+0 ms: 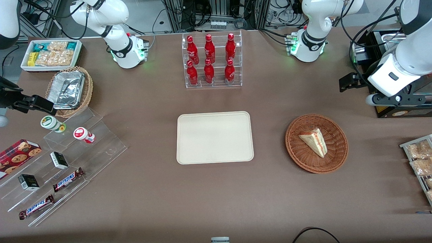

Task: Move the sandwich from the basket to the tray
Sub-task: 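Move the left gripper over the wicker basket holding the sandwich, then lower the open left gripper around the wrapped sandwich in the basket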

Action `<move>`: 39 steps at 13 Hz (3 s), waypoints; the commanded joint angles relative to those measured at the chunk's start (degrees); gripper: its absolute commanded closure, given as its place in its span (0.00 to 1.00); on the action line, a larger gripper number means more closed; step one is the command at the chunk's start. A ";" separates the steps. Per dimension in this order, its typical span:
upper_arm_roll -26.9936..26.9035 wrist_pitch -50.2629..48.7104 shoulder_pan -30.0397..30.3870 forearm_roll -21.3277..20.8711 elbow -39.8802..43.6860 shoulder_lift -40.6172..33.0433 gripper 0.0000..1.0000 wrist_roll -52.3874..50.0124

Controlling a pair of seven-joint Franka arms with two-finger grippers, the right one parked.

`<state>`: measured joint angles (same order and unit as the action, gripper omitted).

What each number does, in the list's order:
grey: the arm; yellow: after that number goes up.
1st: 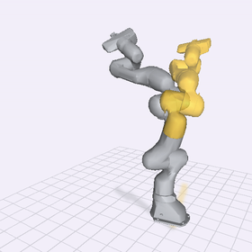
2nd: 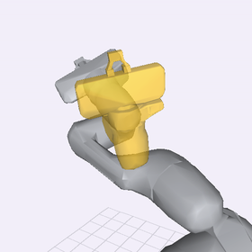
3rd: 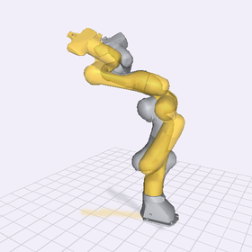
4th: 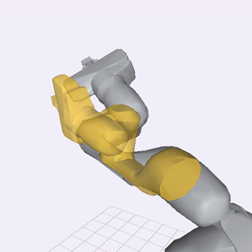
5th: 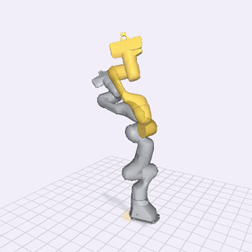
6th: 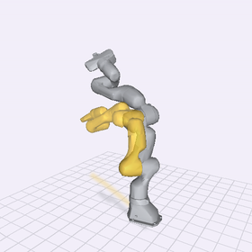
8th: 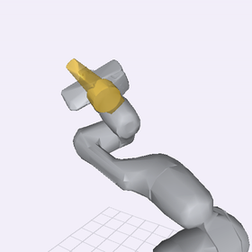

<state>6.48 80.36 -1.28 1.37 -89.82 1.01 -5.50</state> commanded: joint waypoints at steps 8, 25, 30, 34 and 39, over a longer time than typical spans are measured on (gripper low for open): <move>-0.33 9.26 -0.30 -0.22 -8.52 -1.28 0.00 -0.12; -0.42 48.13 -0.21 -0.49 -34.99 3.81 0.00 -2.31; -0.42 50.33 -0.30 -0.49 -34.90 5.84 0.00 -13.63; -0.33 52.00 -0.39 -0.49 -34.81 7.86 0.00 -30.05; -0.33 54.90 -0.48 0.48 -34.90 9.71 0.00 -41.86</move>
<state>6.29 133.98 -1.35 1.32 -124.42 10.66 -44.13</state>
